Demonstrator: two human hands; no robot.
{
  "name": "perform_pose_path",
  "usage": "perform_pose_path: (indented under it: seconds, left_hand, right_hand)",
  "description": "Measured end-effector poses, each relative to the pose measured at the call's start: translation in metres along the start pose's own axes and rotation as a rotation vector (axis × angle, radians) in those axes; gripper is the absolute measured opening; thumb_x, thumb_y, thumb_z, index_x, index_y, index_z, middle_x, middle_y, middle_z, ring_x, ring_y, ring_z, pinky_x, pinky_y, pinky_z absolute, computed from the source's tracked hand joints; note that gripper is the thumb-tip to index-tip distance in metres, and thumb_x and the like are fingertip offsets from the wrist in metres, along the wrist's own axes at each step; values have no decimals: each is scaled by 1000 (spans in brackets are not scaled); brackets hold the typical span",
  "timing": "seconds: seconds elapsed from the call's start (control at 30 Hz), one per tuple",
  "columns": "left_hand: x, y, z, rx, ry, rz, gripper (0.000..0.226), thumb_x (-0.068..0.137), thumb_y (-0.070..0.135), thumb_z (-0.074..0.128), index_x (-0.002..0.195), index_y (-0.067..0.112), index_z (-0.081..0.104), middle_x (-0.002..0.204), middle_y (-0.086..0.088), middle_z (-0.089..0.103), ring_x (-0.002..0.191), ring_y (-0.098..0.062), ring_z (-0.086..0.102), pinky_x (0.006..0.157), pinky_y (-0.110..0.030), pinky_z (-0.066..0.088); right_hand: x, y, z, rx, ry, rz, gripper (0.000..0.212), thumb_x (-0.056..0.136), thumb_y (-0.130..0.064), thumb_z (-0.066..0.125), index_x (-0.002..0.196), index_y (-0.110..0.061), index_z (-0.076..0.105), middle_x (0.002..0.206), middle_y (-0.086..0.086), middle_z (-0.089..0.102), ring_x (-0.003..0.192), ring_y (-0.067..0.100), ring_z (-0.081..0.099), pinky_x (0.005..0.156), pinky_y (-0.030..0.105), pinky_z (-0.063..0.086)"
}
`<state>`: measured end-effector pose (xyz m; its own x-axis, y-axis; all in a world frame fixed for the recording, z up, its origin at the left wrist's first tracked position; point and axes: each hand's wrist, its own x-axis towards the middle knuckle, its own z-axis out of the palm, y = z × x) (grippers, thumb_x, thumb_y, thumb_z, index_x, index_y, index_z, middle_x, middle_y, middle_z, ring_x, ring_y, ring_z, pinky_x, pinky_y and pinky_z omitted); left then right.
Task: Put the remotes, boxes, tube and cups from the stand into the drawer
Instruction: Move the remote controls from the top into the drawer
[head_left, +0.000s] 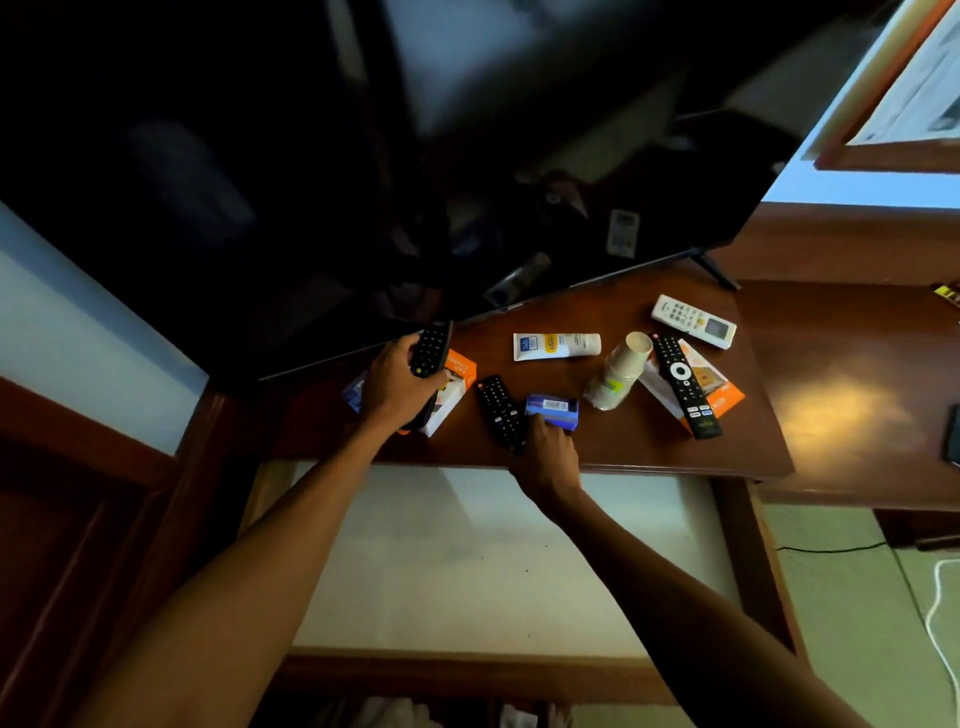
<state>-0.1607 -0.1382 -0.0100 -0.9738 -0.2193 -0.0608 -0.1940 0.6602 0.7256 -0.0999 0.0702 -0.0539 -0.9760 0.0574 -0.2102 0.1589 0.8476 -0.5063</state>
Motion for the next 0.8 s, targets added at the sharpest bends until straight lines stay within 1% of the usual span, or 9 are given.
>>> perform_pose_path:
  seconds: [0.13,0.27,0.33,0.4,0.5,0.6,0.67,0.73,0.8]
  left_hand:
    - [-18,8,4,-87,-6,-7,60,68,33,83,122,21,59,116,-3,66,104,-20,63,84,-33,51]
    - [-42,24,13,-159,-4,68,57,77,25,79,129,18,57,119,-3,61,104,-16,58,82,-23,40]
    - [-58,32,15,-175,-48,100,54,80,22,77,130,16,57,117,4,59,104,-13,57,83,-20,40]
    - [-74,30,18,-189,-80,99,55,79,23,79,129,18,58,118,6,62,106,-15,60,86,-22,46]
    - [-99,16,17,-223,-74,34,59,74,22,84,128,19,60,112,-1,65,99,-17,64,76,-18,46]
    - [-127,-11,9,-251,-70,-40,52,69,19,87,115,25,63,106,-3,68,95,-17,66,80,-26,50]
    - [-145,-35,-2,-221,-81,-63,50,68,17,87,108,33,63,105,0,70,95,-14,67,84,-31,53]
    - [-159,-62,-14,-116,-103,-93,55,67,16,87,115,28,65,108,0,70,97,-14,66,85,-31,53]
    - [-168,-84,-26,-20,-146,-87,61,67,14,87,122,22,63,114,-1,70,103,-17,66,89,-35,54]
  right_hand:
    - [-9,20,-23,125,88,-105,30,80,-20,70,108,-10,64,104,11,69,91,31,65,68,33,50]
    - [-22,39,-57,285,176,-232,41,73,-8,75,113,-16,68,102,7,71,91,22,67,74,23,48]
    - [-30,45,-73,391,164,-202,39,72,-11,80,109,-14,66,99,6,73,87,19,68,73,25,53]
    - [-35,49,-84,504,127,-164,38,73,-14,81,105,-16,62,101,3,73,89,16,70,76,29,58]
    - [-39,51,-88,615,96,-169,36,74,-18,81,103,-20,60,103,0,72,95,15,70,82,33,59]
    - [-47,47,-78,744,60,-152,33,78,-16,78,103,-18,57,104,4,72,95,17,70,80,36,60]
    - [-52,41,-66,785,27,-146,30,81,-12,75,105,-16,58,105,6,72,90,15,71,72,28,60]
    - [-56,33,-50,800,-17,-142,29,83,-7,73,109,-11,61,105,7,71,85,12,69,64,15,55]
    - [-57,28,-29,774,-45,-138,26,83,-6,72,107,-12,64,104,6,72,87,11,67,66,14,53]
